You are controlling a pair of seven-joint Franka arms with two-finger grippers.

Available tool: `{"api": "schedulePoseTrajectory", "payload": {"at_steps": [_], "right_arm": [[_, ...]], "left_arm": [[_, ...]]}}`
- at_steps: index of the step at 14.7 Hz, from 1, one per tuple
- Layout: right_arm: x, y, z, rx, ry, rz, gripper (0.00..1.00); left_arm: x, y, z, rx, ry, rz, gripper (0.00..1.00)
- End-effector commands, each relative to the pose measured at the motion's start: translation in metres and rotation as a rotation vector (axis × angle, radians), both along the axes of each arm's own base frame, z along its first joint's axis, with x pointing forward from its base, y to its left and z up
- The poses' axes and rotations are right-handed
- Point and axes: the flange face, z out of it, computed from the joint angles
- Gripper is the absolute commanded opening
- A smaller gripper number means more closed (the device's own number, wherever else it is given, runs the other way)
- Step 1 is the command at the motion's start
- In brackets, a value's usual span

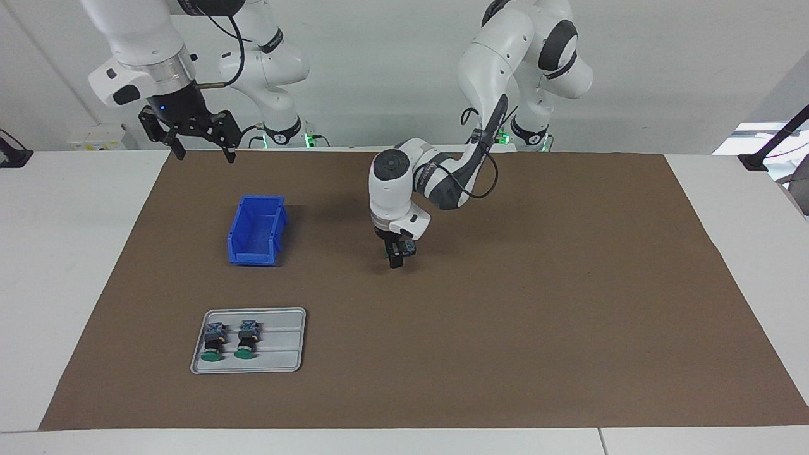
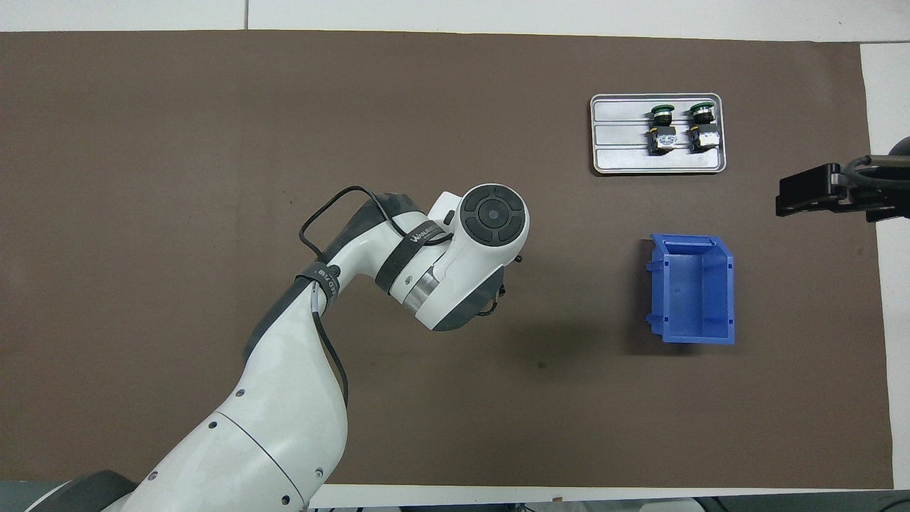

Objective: Place and press button with both arms
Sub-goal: 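Grasp the green button with the left gripper and lift it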

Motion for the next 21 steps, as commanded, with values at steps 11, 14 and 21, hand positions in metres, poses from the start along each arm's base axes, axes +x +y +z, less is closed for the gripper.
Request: {"api": "schedulePoseTrajectory", "payload": {"at_steps": [11,14,21], "right_arm": [[-0.008,-0.015,-0.002,-0.004,0.008,-0.011,0.99],[-0.009,-0.012,-0.003,-0.004,0.014,0.000,0.99],[-0.001,-0.057,0.000,-0.008,-0.046,0.035,0.99]], "left_arm": [[-0.003,0.010,-0.003,0.030,-0.015,0.009,0.10],[-0.001,0.010,0.009,0.030,-0.040,-0.006,0.00],[0.060,0.081,0.129,-0.129,-0.105,0.100,0.00]]}}
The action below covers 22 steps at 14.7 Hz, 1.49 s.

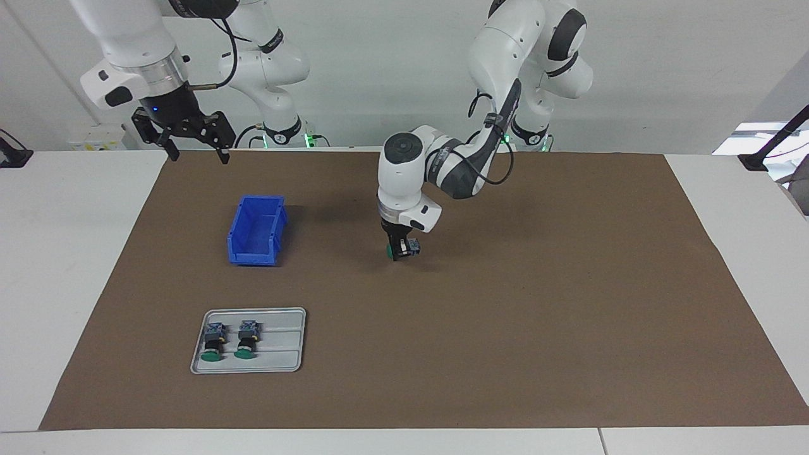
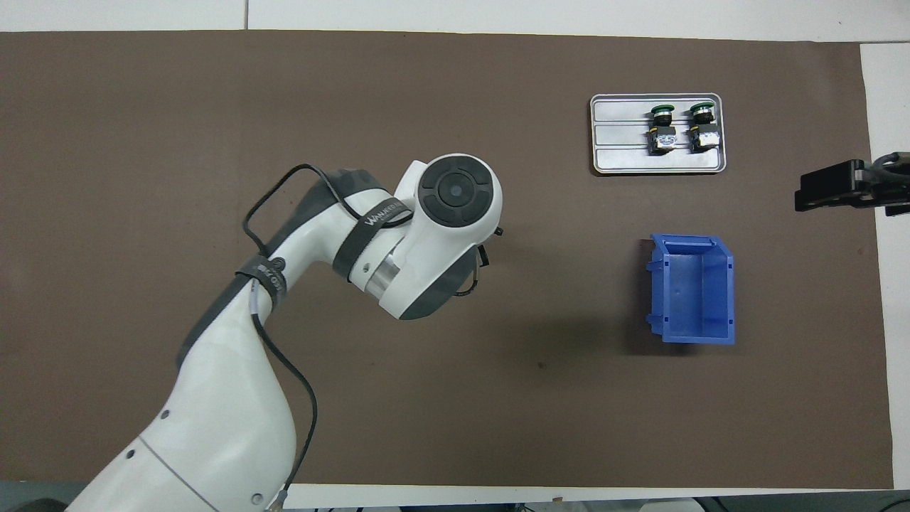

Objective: Place and press button with both arms
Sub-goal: 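Grasp the green button with the left gripper and lift it, then lower the held button onto the table and open the left gripper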

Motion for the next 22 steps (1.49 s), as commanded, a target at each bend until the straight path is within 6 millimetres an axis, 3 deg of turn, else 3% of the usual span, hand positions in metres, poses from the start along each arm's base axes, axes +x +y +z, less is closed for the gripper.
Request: {"api": "schedulePoseTrajectory", "payload": {"at_steps": [1,6,10,12,15,17,19,22], "right_arm": [[-0.006,-0.028,0.001,-0.009,-0.016,0.053,0.99],[-0.008,-0.037,0.000,-0.008,-0.009,0.038,0.99],[-0.005,-0.054,0.004,-0.015,-0.022,0.041,0.99],[-0.003,-0.045,0.010,-0.018,-0.036,0.071,0.99],[-0.005,-0.043,0.005,-0.014,-0.022,0.078,0.99],[-0.007,-0.044,0.004,-0.013,-0.013,0.078,0.99],[-0.012,-0.041,-0.001,-0.008,0.020,0.082,0.99],[-0.012,-0.043,-0.001,-0.008,0.022,0.078,0.99]], "left_arm": [[0.017,0.041,0.046,-0.089,0.011,0.006,0.00],[0.050,0.074,0.051,-0.366,0.041,-0.126,0.00],[0.047,0.097,0.038,-0.514,0.075,-0.114,0.00],[0.048,0.114,0.031,-0.645,0.070,-0.155,0.00],[0.031,0.145,0.006,-0.820,0.042,-0.134,0.00],[0.018,0.157,-0.028,-0.908,0.021,-0.121,0.00],[0.015,0.158,-0.062,-1.017,0.027,-0.062,0.00],[0.013,0.154,-0.096,-1.086,-0.029,-0.105,0.00]]}}
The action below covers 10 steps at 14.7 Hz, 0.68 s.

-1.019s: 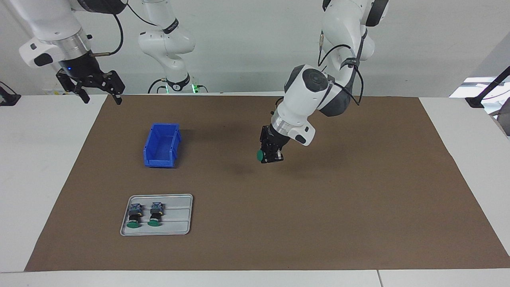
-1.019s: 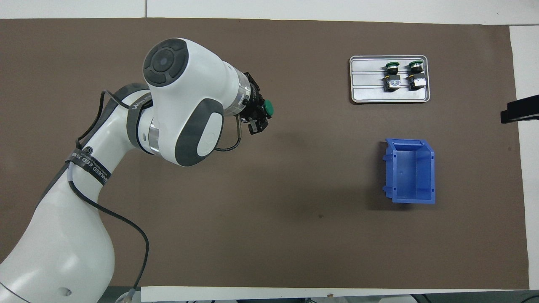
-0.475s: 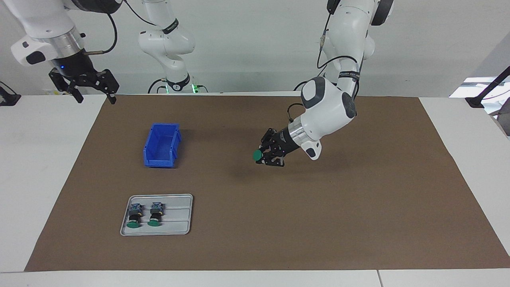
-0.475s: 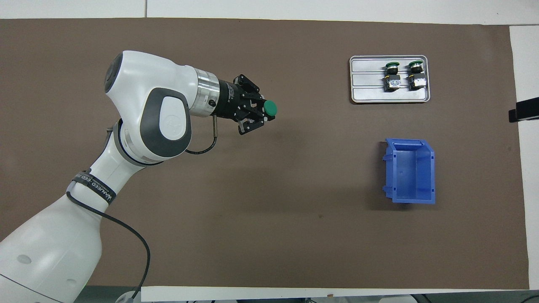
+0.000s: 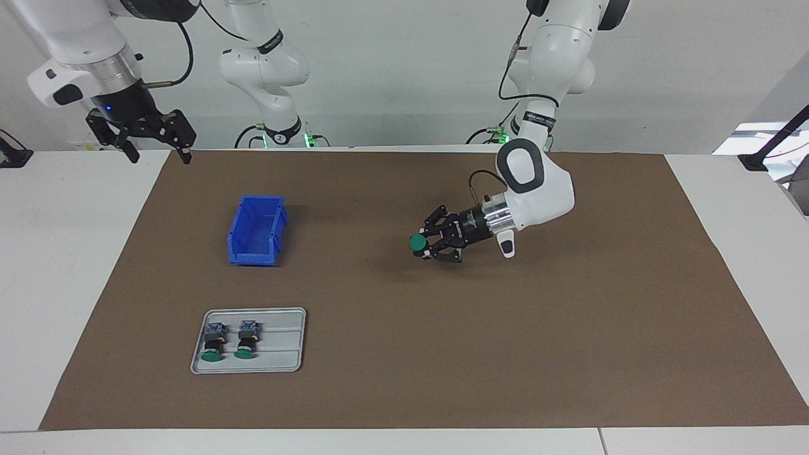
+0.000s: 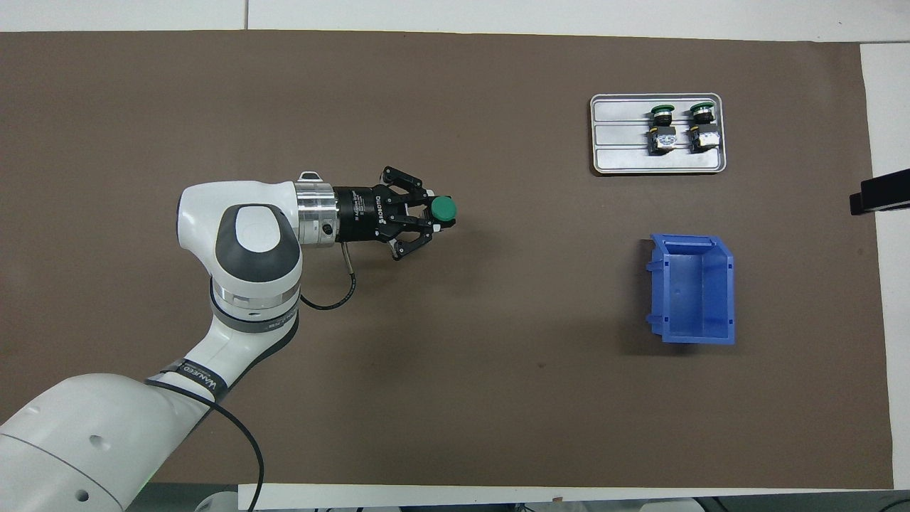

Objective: Place and press button with both arms
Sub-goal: 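Lower the held button onto the table and open the left gripper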

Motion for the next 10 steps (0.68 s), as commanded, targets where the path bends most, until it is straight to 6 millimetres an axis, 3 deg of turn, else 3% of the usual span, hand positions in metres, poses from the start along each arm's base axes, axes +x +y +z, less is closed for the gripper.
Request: {"api": "schedulePoseTrajectory", "payload": {"at_steps": [1,3,5,8,10], "right_arm": [[-0.008,-0.003,0.000,-0.003,0.007,0.017,0.99],[-0.008,-0.003,0.000,-0.003,0.006,0.017,0.99],[-0.008,-0.003,0.000,-0.003,0.007,0.017,0.99],[-0.008,-0.003,0.000,-0.003,0.007,0.017,0.99],[-0.008,-0.002,0.000,-0.003,0.007,0.019,0.99]], "left_arm": [[-0.001,-0.004,-0.027,-0.099,-0.043,-0.028,0.00],[0.005,0.007,-0.034,-0.154,-0.067,-0.024,0.00],[0.004,0.004,-0.041,-0.180,-0.080,-0.043,0.00],[0.002,0.007,-0.070,-0.171,-0.079,-0.054,0.00],[0.004,0.004,-0.070,-0.183,-0.076,-0.040,0.00]]}}
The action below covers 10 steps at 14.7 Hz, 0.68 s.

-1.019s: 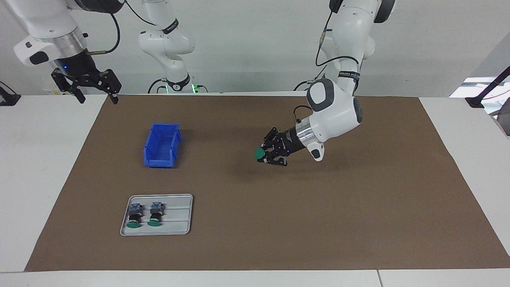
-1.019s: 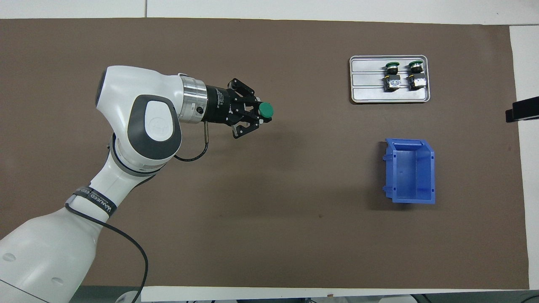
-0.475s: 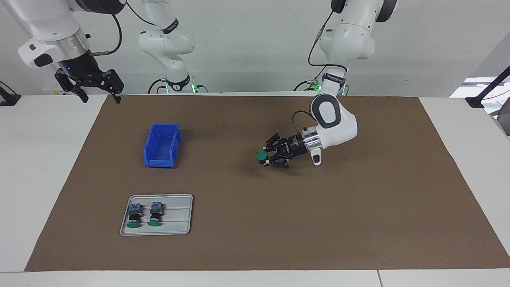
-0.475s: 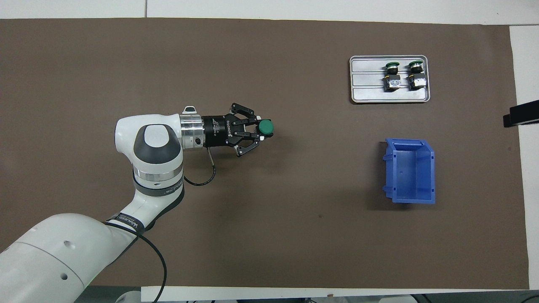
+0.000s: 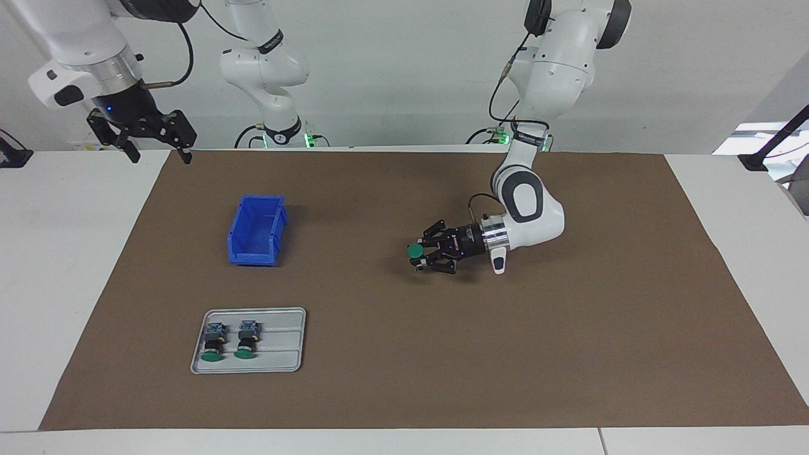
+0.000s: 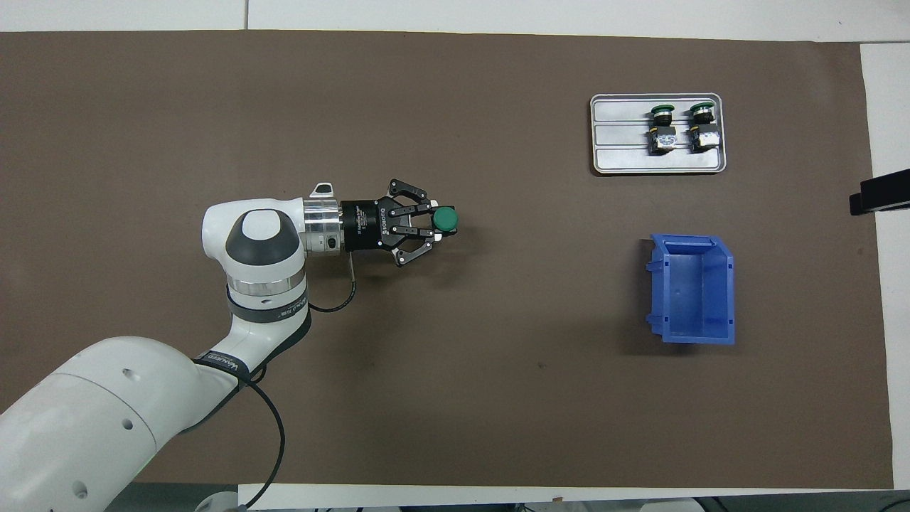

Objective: Place and press button with both arms
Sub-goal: 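Lower the held button onto the table and open the left gripper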

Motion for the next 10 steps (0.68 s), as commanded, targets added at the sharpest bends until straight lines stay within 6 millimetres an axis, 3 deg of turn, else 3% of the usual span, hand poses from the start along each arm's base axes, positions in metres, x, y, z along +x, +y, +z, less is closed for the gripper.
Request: {"api": "schedulePoseTrajectory", "payload": {"at_steps": [1,10], "right_arm": [[-0.008,-0.003,0.000,-0.003,0.007,0.017,0.99],[-0.008,-0.003,0.000,-0.003,0.007,0.017,0.99]], "left_arm": [[0.004,-0.002,-0.003,-0.032,-0.006,0.012,0.00],[-0.001,0.001,-0.018,0.039,-0.004,0.038,0.00]]}}
